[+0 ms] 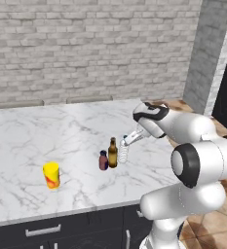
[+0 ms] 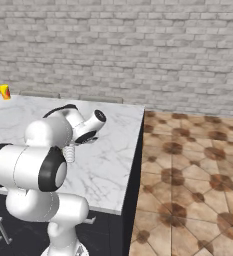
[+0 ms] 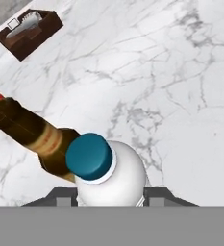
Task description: Place the drinks on the dining counter in a tight cluster.
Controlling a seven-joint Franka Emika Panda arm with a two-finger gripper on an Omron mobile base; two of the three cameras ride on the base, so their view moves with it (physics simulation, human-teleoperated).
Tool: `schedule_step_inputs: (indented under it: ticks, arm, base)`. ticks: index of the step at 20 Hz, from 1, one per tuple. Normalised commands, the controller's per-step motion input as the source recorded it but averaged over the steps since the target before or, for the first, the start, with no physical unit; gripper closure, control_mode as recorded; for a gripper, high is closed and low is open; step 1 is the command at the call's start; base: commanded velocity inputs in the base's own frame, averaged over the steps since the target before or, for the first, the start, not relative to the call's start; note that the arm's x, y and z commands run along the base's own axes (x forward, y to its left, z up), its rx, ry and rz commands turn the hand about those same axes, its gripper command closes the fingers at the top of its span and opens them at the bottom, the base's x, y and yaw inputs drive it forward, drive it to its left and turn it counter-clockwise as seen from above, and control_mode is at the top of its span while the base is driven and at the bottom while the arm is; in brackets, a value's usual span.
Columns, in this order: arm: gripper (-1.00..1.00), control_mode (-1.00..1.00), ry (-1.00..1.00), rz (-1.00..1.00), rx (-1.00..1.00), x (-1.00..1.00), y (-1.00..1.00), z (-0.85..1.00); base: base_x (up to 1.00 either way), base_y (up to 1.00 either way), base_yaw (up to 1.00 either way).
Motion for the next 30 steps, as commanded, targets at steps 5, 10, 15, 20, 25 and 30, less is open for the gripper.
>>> schedule_step_inputs:
  ticks: [5, 10, 15, 20, 25, 30]
  arm:
    - [-1.0, -1.0, 0.0, 0.0, 0.04, 0.0, 0.0, 0.03]
    - [-1.0, -1.0, 0.0, 0.0, 0.02, 0.0, 0.0, 0.0]
    - [-1.0, -1.0, -0.01, -0.03, 0.0, -0.02, -0.16, 0.06]
    - [-1.0, -1.0, 0.0, -0.11, 0.05, -0.22, -0.39, 0.49]
    - [-1.0, -1.0, 0.0, -0.22, 0.01, -0.52, -0.3, 0.67]
    - [-1.0, -1.0, 0.0, -0.32, -0.01, -0.53, 0.01, 0.78]
  base:
    - [0.0, 0.0, 0.0]
    - [0.0, 0.0, 0.0]
    - [0.0, 0.0, 0.0]
    - [0.0, 0.0, 0.0]
    - [0.0, 0.0, 0.0]
    - [0.0, 0.0, 0.0]
